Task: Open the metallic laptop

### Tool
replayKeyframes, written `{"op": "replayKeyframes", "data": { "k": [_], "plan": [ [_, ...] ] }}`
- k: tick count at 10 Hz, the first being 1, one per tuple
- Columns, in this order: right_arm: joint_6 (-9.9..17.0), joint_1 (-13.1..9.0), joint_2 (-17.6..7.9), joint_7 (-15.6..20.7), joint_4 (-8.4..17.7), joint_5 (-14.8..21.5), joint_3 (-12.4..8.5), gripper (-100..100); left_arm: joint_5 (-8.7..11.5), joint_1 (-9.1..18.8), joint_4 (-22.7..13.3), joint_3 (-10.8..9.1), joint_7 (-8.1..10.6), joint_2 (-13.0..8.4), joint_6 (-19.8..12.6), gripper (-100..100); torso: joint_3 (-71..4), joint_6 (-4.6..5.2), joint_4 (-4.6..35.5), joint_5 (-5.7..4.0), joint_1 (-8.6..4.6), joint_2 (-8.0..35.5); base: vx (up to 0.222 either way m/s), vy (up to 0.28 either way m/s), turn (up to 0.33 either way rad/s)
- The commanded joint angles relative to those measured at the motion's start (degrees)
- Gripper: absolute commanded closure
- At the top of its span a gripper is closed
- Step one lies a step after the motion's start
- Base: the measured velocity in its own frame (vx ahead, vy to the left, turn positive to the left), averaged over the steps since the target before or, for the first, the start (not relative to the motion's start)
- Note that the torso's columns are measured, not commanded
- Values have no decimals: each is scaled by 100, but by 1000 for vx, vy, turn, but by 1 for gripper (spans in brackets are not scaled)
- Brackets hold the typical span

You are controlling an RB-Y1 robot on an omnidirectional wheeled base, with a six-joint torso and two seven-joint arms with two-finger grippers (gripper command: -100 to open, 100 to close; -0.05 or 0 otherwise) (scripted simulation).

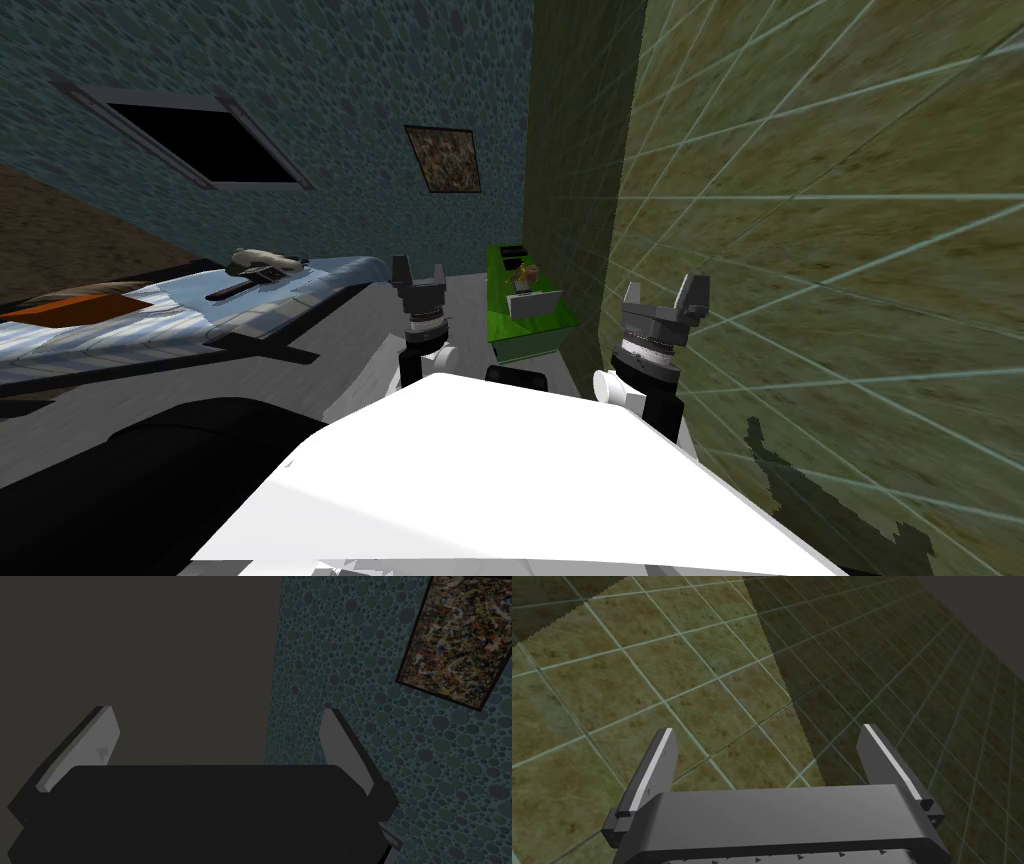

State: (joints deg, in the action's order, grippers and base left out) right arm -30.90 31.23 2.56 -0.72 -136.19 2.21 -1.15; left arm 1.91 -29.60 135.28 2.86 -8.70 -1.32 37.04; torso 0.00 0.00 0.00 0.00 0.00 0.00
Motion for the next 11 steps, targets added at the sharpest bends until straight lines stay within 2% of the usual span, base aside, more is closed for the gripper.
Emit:
{"op": "replayKeyframes", "data": {
  "k": [1,9,10,11],
  "plan": [
    [0,0,0,0,0,0,0,0,0,0,0,0,0,0,0,0,-467,0,235,0,0,232,0,0,0],
    [-1,0,0,0,-2,0,0,0,0,0,2,0,0,0,0,0,-7073,0,3537,0,0,3539,0,0,0],
    [24,-25,-287,51,46,70,-13,-100,0,0,2,0,0,0,0,0,-7919,0,3960,0,0,3962,-3,20,11],
    [24,-25,-320,51,46,70,-13,-100,0,0,0,0,0,0,0,0,-8312,0,4149,1,5,4157,-10,24,4]
  ]
}}
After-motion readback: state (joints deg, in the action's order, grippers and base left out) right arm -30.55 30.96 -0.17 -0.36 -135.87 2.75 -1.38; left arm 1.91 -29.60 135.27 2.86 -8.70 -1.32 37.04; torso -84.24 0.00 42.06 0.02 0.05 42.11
